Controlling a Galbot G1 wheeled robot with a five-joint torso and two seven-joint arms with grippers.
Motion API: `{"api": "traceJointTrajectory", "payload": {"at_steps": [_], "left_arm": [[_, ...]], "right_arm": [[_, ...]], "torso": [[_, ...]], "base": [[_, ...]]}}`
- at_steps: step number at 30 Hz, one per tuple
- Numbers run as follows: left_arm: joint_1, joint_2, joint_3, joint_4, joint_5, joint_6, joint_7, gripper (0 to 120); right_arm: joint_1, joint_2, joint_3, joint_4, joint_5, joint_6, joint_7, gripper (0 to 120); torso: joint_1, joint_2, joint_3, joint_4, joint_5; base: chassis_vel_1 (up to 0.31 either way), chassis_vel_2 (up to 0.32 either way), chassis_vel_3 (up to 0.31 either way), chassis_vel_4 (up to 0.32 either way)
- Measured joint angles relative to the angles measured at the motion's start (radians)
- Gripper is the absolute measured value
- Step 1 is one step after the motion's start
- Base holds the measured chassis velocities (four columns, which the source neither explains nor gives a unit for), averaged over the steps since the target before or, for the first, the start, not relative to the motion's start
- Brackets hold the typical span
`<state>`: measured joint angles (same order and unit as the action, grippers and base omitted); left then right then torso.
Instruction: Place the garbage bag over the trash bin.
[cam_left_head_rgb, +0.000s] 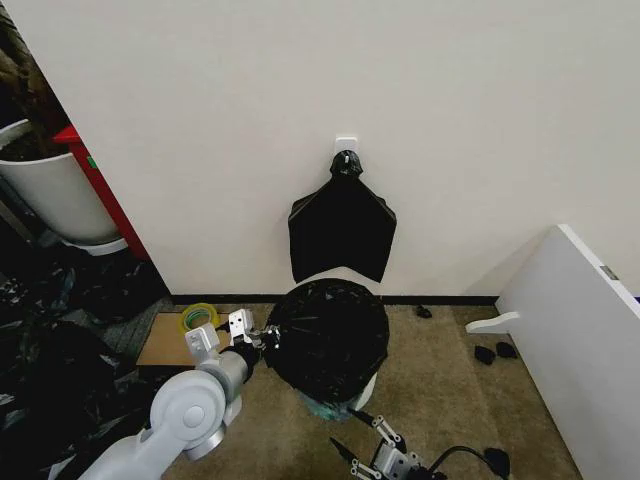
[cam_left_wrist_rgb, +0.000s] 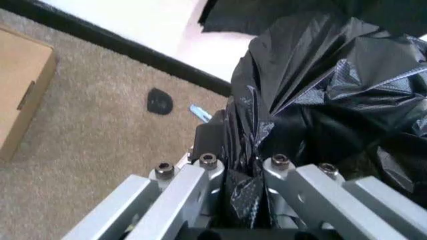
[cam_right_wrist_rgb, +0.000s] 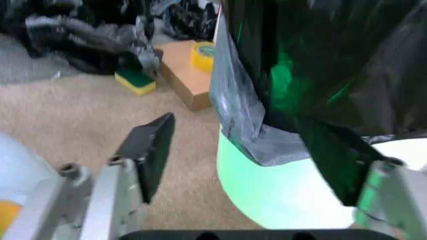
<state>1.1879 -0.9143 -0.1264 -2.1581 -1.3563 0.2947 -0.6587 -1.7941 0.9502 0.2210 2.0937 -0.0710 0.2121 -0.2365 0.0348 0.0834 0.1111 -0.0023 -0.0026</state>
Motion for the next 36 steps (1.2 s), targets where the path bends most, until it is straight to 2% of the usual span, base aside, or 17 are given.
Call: {"api": "traceJointTrajectory", "payload": {"at_steps": [5, 7, 8, 11, 12, 13, 17, 18, 19, 20, 21, 24, 27, 29, 30, 34, 36], "left_arm": [[0.008, 0.009, -0.01, 0.009, 0.041, -0.003, 0.036, 4], [0.03, 0.019, -0.016, 0.007, 0.079, -0.003, 0.098, 4], [0.03, 0.019, -0.016, 0.007, 0.079, -0.003, 0.098, 4], [0.059, 0.033, -0.017, -0.001, 0.172, -0.031, 0.195, 4], [0.059, 0.033, -0.017, -0.001, 0.172, -0.031, 0.195, 4], [0.061, 0.037, -0.016, 0.005, 0.198, -0.043, 0.217, 4], [0.071, 0.052, -0.001, 0.06, 0.337, -0.158, 0.32, 4], [0.071, 0.052, -0.001, 0.06, 0.337, -0.158, 0.32, 4], [0.075, 0.053, 0.002, 0.071, 0.365, -0.185, 0.342, 4], [0.086, 0.056, 0.006, 0.094, 0.432, -0.25, 0.398, 4], [0.086, 0.056, 0.006, 0.094, 0.432, -0.25, 0.398, 4], [0.12, 0.066, 0.01, 0.121, 0.544, -0.377, 0.526, 4], [0.131, 0.069, 0.013, 0.13, 0.577, -0.419, 0.565, 4], [0.152, 0.074, 0.019, 0.153, 0.635, -0.549, 0.659, 4], [0.152, 0.074, 0.019, 0.153, 0.635, -0.549, 0.659, 4], [0.158, 0.081, 0.021, 0.177, 0.647, -0.643, 0.728, 4], [0.159, 0.085, 0.021, 0.181, 0.652, -0.656, 0.739, 4]], "right_arm": [[-0.018, -0.017, 0.012, 0.03, 0.104, -0.029, -0.001, 88], [-0.028, -0.021, 0.066, 0.059, 0.294, -0.126, -0.009, 98], [-0.028, -0.021, 0.066, 0.059, 0.294, -0.126, -0.009, 98], [-0.027, -0.034, 0.2, 0.071, 0.663, -0.254, -0.036, 100], [-0.027, -0.034, 0.2, 0.071, 0.663, -0.254, -0.036, 100], [-0.029, -0.038, 0.228, 0.071, 0.728, -0.265, -0.059, 100], [-0.031, -0.068, 0.307, 0.068, 0.958, -0.271, -0.169, 100], [-0.031, -0.068, 0.307, 0.068, 0.958, -0.271, -0.169, 100], [-0.027, -0.071, 0.312, 0.067, 0.988, -0.269, -0.176, 100], [-0.013, -0.071, 0.332, 0.077, 1.064, -0.284, -0.167, 100], [-0.013, -0.071, 0.332, 0.077, 1.064, -0.284, -0.167, 100], [0.035, -0.06, 0.401, 0.136, 1.274, -0.371, -0.098, 100], [0.054, -0.067, 0.419, 0.143, 1.324, -0.389, -0.087, 100], [0.113, -0.117, 0.441, 0.122, 1.432, -0.419, -0.089, 100], [0.113, -0.117, 0.441, 0.122, 1.432, -0.419, -0.089, 100], [0.193, -0.202, 0.427, 0.065, 1.503, -0.439, -0.146, 100], [0.21, -0.226, 0.418, 0.054, 1.506, -0.443, -0.168, 100]], "torso": [[0.0, 0.0, 0.0, 0.0, 0.0002], [0.0, 0.0, 0.0, 0.0, 0.0], [0.0, 0.0, 0.0, 0.0, 0.0], [0.0, 0.0, 0.0, 0.0002, 0.0], [0.0, 0.0, 0.0, 0.0002, 0.0], [0.0, 0.0, 0.0, 0.0001, 0.0], [0.0, 0.0, 0.0, 0.0001, -0.0001], [0.0, 0.0, 0.0, 0.0001, -0.0001], [0.0, 0.0, 0.0, 0.0001, 0.0], [0.0, 0.0, 0.0, 0.0, 0.0004], [0.0, 0.0, 0.0, 0.0, 0.0004], [0.0, 0.0, 0.0, 0.0001, 0.0], [0.0, 0.0, 0.0, 0.0001, 0.0], [0.0, 0.0, 0.0, 0.0002, 0.0], [0.0, 0.0, 0.0, 0.0002, 0.0], [0.0, 0.0, 0.0, 0.0, 0.0], [0.0, 0.0, 0.0, 0.0001, 0.0001]], "base": [[0.0, 0.0, 0.0, 0.0], [0.0, 0.0, 0.0, 0.0], [0.0, 0.0, 0.0, 0.0], [0.0, 0.0, 0.0, 0.0], [0.0, 0.0, 0.0, 0.0], [0.0, 0.0, 0.0, 0.0], [0.0, 0.0, 0.0, 0.0], [0.0, 0.0, 0.0, 0.0], [0.0, 0.0, 0.0, 0.0], [0.0, 0.0, 0.0, 0.0], [0.0, 0.0, 0.0, 0.0], [0.0, 0.0, 0.0, 0.0], [0.0, 0.0, 0.0, 0.0], [0.0, 0.0, 0.0, 0.0], [0.0, 0.0, 0.0, 0.0], [0.0, 0.0, 0.0, 0.0], [0.0, 0.0, 0.0, 0.0]]}}
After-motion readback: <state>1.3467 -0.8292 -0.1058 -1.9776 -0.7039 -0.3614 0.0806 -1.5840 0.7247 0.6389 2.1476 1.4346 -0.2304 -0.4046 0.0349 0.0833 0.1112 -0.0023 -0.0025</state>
